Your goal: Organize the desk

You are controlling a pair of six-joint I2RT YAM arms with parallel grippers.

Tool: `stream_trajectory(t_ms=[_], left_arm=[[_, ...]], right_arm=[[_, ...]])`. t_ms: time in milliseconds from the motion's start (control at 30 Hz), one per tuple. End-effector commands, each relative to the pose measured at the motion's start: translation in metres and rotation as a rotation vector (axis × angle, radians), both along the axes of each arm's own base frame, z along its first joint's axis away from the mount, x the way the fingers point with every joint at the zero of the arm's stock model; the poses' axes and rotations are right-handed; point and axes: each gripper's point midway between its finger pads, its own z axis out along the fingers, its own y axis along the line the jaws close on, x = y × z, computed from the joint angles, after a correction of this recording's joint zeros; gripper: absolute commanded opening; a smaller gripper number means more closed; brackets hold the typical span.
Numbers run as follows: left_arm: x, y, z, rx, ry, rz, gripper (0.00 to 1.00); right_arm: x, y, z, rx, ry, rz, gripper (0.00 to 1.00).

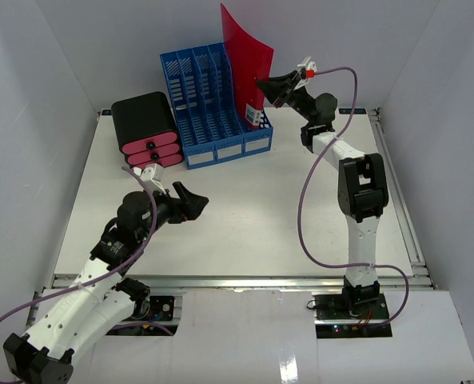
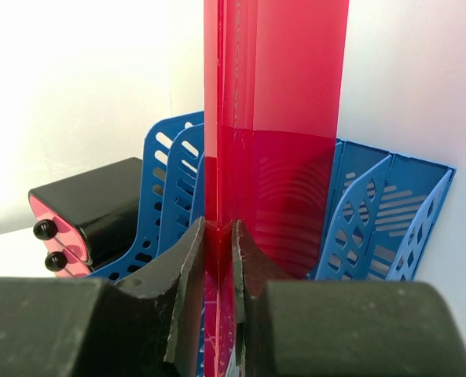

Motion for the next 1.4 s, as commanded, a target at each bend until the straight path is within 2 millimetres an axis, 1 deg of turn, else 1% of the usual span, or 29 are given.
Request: stream_trajectory(t_ms=[0,233,467,567,700,767,833,967,1100,1267,1333,1367], left_arm=[[0.001,-0.001,0.018,-0.012,-0.038,-0.008,0.98],[0.001,-0.001,0.019,-0.010,-0.043,-0.010,0.98],[0.000,0.000,0.018,-0.011,-0.044,-0.009,0.98],[0.000,0.000,0.017,-0.013,-0.043,-0.010,0.98],[-0.001,0.000,0.016,-0.015,-0.041,-0.011,0.98],[-0.001,0.000,0.017,-0.014,-0.045,-0.010,0.98],[-0.002,0.001,0.017,-0.016,-0.046,-0.008,0.98],[-0.003,0.001,0.019,-0.018,-0.051,-0.010,0.98],[-0.004,0.002,0.018,-0.019,-0.051,-0.010,0.98],[-0.002,0.000,0.016,-0.017,-0.042,-0.012,0.98],[-0.002,-0.001,0.017,-0.018,-0.041,-0.018,0.98],[-0.002,-0.002,0.018,-0.018,-0.040,-0.020,0.98]], right_arm=[[-0.014,0.013,0.014,0.019,-0.087,0.046,0.08],[-0.015,0.017,-0.001,0.017,-0.049,0.057,0.08],[-0.013,0.016,-0.007,0.059,0.032,0.019,0.08],[-0.011,0.016,-0.007,0.073,0.058,-0.003,0.08],[-0.011,0.023,-0.004,0.072,0.065,-0.010,0.08],[-0.012,0.028,-0.002,0.066,0.058,-0.009,0.08],[-0.016,0.038,-0.001,0.055,0.051,-0.003,0.08],[-0.016,0.047,-0.004,0.041,0.057,-0.016,0.08],[-0.014,0.050,-0.007,0.026,0.055,-0.037,0.08],[-0.010,0.052,0.002,0.020,0.042,-0.072,0.08],[-0.012,0.054,0.001,0.003,0.033,-0.071,0.08],[-0.012,0.054,-0.003,-0.010,0.028,-0.075,0.08]])
